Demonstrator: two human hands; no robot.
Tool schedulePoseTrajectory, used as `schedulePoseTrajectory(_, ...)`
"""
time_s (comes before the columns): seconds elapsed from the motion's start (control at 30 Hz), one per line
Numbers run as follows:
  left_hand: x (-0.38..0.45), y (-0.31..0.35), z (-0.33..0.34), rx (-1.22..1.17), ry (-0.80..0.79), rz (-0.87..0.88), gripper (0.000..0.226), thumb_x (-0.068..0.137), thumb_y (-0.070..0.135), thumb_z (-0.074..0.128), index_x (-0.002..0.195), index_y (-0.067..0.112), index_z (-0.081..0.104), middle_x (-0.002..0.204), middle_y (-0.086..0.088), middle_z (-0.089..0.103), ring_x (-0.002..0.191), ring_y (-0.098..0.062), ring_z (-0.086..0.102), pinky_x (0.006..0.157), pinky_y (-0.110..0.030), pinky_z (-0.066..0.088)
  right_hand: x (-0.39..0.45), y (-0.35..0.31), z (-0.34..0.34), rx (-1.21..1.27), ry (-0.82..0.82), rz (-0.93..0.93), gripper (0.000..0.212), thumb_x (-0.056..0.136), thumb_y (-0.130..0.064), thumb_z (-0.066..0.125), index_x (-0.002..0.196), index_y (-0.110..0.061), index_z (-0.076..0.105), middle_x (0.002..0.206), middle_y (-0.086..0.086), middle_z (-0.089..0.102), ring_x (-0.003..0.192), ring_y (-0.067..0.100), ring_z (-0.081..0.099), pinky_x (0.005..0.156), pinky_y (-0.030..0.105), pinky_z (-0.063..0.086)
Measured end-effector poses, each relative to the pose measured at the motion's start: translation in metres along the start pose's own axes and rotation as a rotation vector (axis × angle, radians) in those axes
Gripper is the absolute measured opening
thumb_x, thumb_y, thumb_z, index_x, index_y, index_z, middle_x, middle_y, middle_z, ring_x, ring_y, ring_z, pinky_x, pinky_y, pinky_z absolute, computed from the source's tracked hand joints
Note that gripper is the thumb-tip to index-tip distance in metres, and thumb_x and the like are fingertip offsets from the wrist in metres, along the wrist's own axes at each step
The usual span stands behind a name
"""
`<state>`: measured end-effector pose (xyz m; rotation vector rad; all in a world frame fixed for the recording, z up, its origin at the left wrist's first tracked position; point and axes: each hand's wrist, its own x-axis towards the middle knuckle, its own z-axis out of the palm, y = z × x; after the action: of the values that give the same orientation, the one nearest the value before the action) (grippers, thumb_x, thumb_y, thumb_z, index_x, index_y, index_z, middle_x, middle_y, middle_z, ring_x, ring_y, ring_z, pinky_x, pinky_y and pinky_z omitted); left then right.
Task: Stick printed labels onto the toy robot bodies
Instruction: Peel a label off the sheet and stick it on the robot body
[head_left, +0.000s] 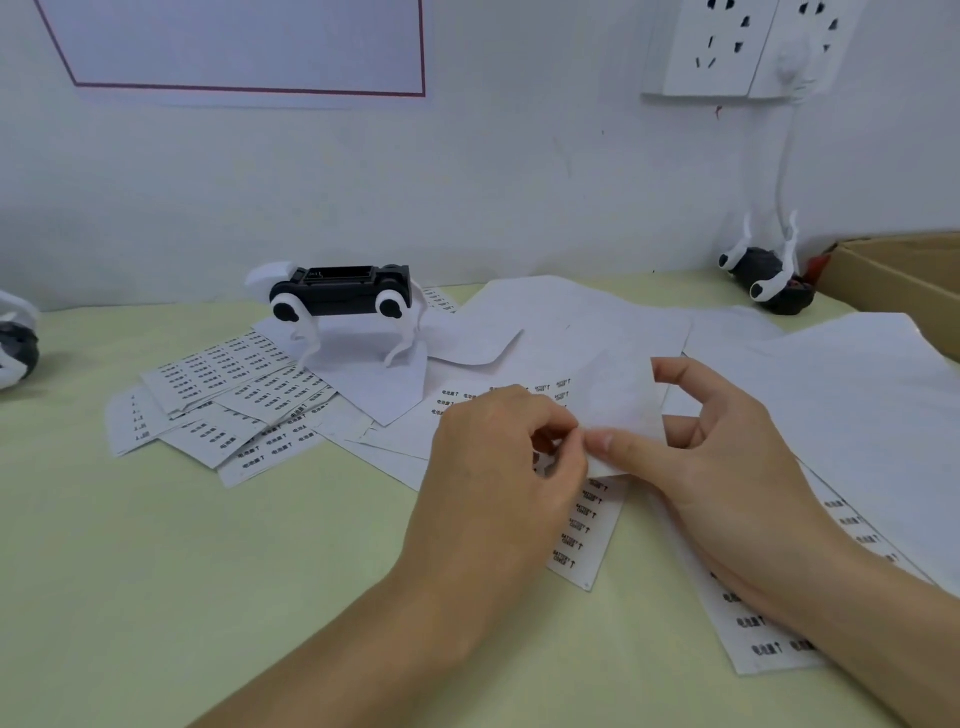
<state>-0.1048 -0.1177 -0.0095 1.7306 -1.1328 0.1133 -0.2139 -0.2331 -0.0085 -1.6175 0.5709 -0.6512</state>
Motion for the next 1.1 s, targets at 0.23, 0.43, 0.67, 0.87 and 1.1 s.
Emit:
schedulePoseTrajectory(0.23,0.0005,0.0024,-0.0011,0.021,0.008,-0.002,0.017,0.080,0.024,0.061,0.077,0.016,0.076,0.072,0.008,0.070,0.068,-0.009,0.064,0.068,-0.035,0.055,-0.0019,-0.0028,0.0022,-0.045,0.015,-0.019,0.039,0.079,-0.014,0.079,0.107,-0.034,0.059,0.081,0.004,0.079,0.074,0.024,0.077,0.081,0.050,0.059)
schedulePoseTrajectory(0.43,0.0003,0.0041,-0.0006,-0.021,0.042,-0.057,0.012,0.079,0.021,0.065,0.074,0.017,0.075,0.068,0.010,0.069,0.066,-0.007,0.066,0.066,-0.029,0.055,-0.0024,-0.0027,0.0025,-0.051,0.016,-0.021,0.041,0.077,-0.016,0.079,0.107,-0.033,0.059,0.080,0.003,0.078,0.073,0.023,0.077,0.080,0.047,0.058)
schedulePoseTrajectory(0.67,0.0025,0.0002,-0.0009,-0.135,0.000,-0.185,0.014,0.085,0.013,0.072,0.073,0.021,0.072,0.068,0.014,0.070,0.060,-0.006,0.067,0.059,-0.016,0.053,-0.0014,-0.0026,0.0030,-0.033,0.041,0.004,0.040,0.079,-0.015,0.079,0.107,-0.035,0.058,0.082,0.002,0.079,0.072,0.024,0.076,0.079,0.048,0.058)
schedulePoseTrajectory(0.87,0.0028,0.0003,-0.0004,-0.132,-0.025,-0.164,0.013,0.087,0.019,0.073,0.075,0.022,0.070,0.072,0.014,0.069,0.067,-0.006,0.067,0.061,-0.016,0.051,-0.0017,-0.0031,0.0038,-0.034,0.058,0.009,0.035,0.082,-0.015,0.077,0.105,-0.034,0.060,0.079,0.003,0.078,0.070,0.025,0.076,0.078,0.048,0.059)
schedulePoseTrajectory(1.1,0.0041,-0.0034,0.0006,-0.159,-0.037,-0.213,0.015,0.088,0.016,0.068,0.074,0.021,0.067,0.071,0.011,0.069,0.063,-0.008,0.066,0.058,-0.015,0.050,-0.0019,-0.0054,0.0054,-0.036,0.070,0.003,0.035,0.084,-0.012,0.076,0.106,-0.033,0.059,0.077,0.003,0.078,0.067,0.024,0.076,0.074,0.043,0.058)
